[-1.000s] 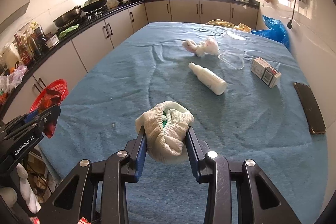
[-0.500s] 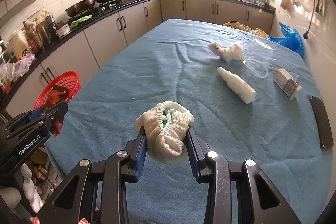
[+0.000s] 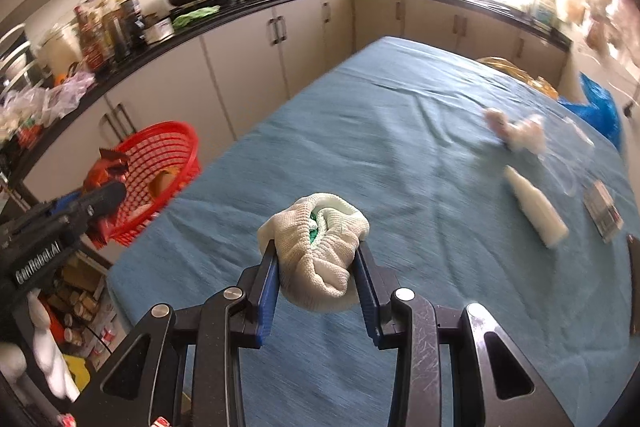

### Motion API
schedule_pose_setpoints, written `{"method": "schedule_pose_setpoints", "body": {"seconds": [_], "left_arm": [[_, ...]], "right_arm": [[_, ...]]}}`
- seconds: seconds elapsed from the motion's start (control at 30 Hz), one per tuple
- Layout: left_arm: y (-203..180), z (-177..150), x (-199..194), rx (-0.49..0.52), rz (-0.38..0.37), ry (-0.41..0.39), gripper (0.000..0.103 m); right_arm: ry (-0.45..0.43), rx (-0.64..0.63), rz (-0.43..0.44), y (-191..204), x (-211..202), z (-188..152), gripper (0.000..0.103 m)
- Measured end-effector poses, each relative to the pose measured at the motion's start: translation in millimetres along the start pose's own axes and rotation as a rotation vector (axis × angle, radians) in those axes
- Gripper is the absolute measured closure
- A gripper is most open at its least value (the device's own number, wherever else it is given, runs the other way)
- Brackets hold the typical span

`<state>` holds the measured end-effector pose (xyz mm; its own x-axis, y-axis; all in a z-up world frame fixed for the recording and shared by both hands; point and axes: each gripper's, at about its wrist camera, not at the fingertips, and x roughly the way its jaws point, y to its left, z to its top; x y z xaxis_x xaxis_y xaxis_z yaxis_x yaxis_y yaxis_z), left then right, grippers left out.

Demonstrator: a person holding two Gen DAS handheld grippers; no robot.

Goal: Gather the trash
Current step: 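Open both tools over the red basket to drop the packet and cloth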

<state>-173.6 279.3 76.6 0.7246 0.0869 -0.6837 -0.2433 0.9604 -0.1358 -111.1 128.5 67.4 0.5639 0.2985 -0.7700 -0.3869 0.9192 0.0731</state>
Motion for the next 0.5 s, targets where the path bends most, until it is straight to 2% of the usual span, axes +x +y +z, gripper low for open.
{"method": "schedule_pose_setpoints", "body": {"seconds": [0.3,0.5], "left_arm": [[94,40,20,-0.117,0.089,-0.015,0.072],[120,50,43,-0.155,0.091,0.025,0.071]], "right_arm": [[0.006,-0.084,0.165,71,42,44,0.064],[-0.007,-0.136,0.271,119,79,76,0.062]]}}
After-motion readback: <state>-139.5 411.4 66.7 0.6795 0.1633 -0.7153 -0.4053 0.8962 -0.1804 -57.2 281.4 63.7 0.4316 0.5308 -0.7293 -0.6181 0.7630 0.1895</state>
